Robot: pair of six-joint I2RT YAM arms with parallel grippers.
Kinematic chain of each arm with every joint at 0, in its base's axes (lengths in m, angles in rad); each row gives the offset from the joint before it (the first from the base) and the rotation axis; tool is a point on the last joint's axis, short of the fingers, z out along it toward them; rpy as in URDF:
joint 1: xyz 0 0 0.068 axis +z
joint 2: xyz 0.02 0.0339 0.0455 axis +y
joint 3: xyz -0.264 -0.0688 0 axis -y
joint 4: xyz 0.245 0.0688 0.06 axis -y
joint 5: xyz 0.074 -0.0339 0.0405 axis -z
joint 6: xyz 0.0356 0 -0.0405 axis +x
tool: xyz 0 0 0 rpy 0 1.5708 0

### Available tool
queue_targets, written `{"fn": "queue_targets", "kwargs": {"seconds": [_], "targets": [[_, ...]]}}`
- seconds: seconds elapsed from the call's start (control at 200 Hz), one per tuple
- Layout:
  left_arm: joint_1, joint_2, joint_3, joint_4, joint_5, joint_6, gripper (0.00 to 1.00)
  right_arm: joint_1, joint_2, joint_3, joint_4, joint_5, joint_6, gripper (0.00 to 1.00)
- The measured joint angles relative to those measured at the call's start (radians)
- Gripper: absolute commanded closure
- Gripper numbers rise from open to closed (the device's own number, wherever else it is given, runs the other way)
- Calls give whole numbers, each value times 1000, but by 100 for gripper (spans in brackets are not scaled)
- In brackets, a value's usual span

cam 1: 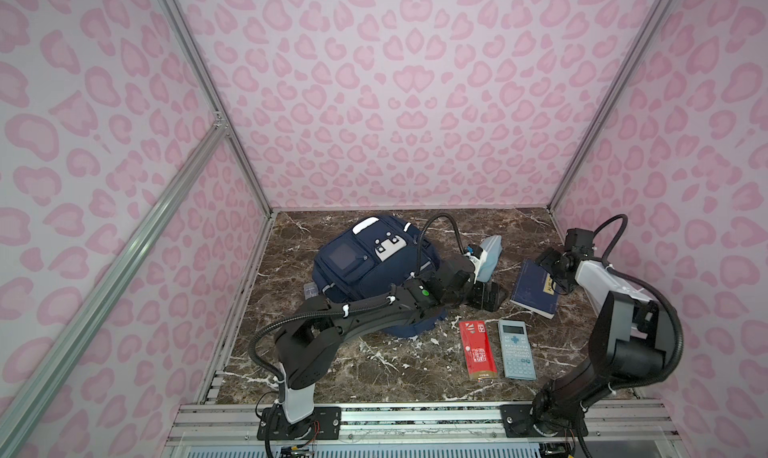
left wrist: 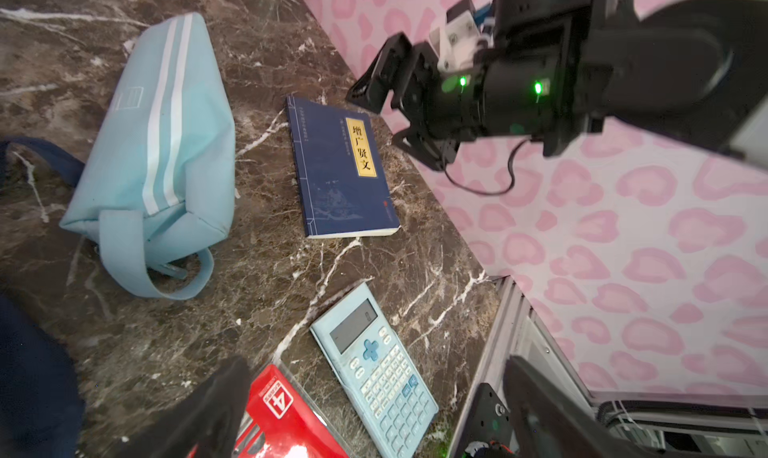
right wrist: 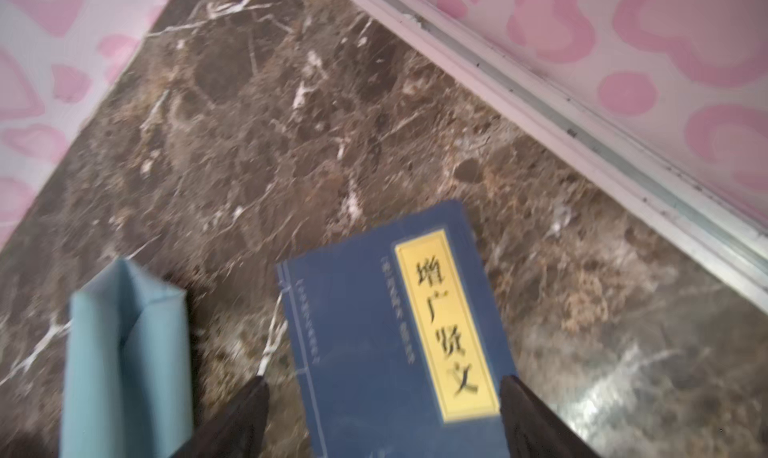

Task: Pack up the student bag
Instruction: 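Lower the right gripper to the book's edge while the left gripper moves beside it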

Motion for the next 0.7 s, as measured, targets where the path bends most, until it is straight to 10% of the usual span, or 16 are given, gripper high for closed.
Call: {"fn": "queue_targets", "kwargs": {"seconds": [0.7], "targets": [[2,182,6,83,1,-62,13,124,162,48,-67,-3,-240,33]]}}
